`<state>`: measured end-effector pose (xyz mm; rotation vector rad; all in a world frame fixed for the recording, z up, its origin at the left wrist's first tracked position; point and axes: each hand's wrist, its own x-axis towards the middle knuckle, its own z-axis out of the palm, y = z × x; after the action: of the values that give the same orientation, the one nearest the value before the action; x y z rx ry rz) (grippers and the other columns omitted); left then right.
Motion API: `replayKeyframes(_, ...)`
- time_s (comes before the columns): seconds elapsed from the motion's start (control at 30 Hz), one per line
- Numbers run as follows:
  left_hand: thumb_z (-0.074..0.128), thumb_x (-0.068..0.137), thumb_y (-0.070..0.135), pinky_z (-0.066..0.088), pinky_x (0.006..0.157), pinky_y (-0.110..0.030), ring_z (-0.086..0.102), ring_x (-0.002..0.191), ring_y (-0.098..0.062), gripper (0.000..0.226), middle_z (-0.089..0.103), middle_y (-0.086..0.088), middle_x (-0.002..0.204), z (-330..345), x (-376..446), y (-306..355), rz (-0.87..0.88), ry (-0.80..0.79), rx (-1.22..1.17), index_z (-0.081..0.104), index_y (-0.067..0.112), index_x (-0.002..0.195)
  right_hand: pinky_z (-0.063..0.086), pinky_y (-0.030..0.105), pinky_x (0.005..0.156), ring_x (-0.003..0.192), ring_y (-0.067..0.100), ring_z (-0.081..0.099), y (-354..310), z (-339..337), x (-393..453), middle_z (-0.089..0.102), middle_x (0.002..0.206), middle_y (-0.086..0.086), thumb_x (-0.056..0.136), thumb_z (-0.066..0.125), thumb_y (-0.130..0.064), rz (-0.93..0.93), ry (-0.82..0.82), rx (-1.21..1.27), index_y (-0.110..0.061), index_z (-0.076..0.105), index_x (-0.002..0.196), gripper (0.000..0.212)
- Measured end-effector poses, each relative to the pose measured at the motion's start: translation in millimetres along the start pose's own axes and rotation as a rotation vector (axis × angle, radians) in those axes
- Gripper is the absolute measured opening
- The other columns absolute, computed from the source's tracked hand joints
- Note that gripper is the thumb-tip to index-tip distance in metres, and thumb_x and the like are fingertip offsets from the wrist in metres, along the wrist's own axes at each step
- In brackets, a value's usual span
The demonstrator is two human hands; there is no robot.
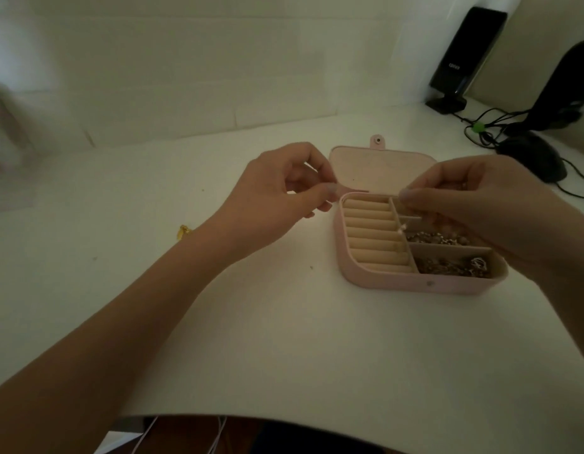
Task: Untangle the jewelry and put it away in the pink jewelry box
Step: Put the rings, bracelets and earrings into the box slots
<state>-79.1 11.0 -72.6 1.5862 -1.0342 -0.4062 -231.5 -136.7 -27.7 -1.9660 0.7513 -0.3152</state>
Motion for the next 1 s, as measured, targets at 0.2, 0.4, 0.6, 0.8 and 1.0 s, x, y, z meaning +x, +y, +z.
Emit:
replayKeyframes(0.2, 0.068, 0.082, 0.011, 0.056, 0.073, -0.034, 0.067, 0.074, -0.008, 0.017, 0.070, 0.009, 0.077, 8.8, -1.9, -5.6, 0.054, -0.036, 0.201, 0.063, 0.026, 0.079, 0.042, 0.004, 0.046, 0.060, 0.002, 0.062, 5.7, 19.3, 18.9, 0.070, 0.067, -0.003, 0.076, 0.075, -0.022, -0.024, 0.073, -0.189, -0.017, 0.072, 0.073, 0.006)
replayKeyframes(0.4, 0.065, 0.083, 0.008, 0.054, 0.067, -0.024, 0.065, 0.077, -0.007, 0.016, 0.067, 0.016, 0.080, 11.3, -2.0, -9.0, 0.095, -0.049, 0.279, 0.066, 0.024, 0.082, 0.040, 0.016, 0.054, 0.066, 0.002, 0.057, 10.7, 31.0, 28.7, 0.065, 0.072, -0.007, 0.076, 0.075, -0.030, -0.048, 0.169, -0.263, -0.022, 0.071, 0.072, 0.009)
replayKeyframes(0.6, 0.065, 0.082, 0.007, 0.050, 0.062, -0.022, 0.064, 0.074, -0.007, 0.014, 0.067, 0.014, 0.079, 13.3, -1.6, -12.4, 0.108, -0.042, 0.264, 0.067, 0.021, 0.082, 0.054, 0.029, 0.066, 0.064, 0.005, 0.061, 17.5, 41.9, 26.8, 0.065, 0.063, -0.010, 0.076, 0.073, -0.029, -0.076, 0.269, -0.242, -0.026, 0.067, 0.065, 0.013)
replayKeyframes(0.8, 0.065, 0.081, 0.007, 0.051, 0.064, -0.023, 0.063, 0.074, -0.008, 0.015, 0.065, 0.016, 0.076, 11.9, -1.4, -13.5, 0.123, -0.051, 0.279, 0.067, 0.022, 0.082, 0.055, 0.035, 0.069, 0.062, 0.004, 0.058, 22.8, 50.6, 25.2, 0.062, 0.060, -0.011, 0.074, 0.071, -0.032, -0.058, 0.334, -0.237, -0.026, 0.067, 0.063, 0.013)
replayKeyframes(1.0, 0.065, 0.081, 0.006, 0.047, 0.061, -0.014, 0.062, 0.074, -0.007, 0.017, 0.065, 0.016, 0.074, 12.1, -1.5, -14.0, 0.137, -0.056, 0.297, 0.067, 0.023, 0.081, 0.056, 0.039, 0.072, 0.065, 0.010, 0.062, 20.5, 52.0, 28.2, 0.063, 0.060, -0.009, 0.073, 0.069, -0.027, -0.036, 0.310, -0.250, -0.024, 0.066, 0.059, 0.014)
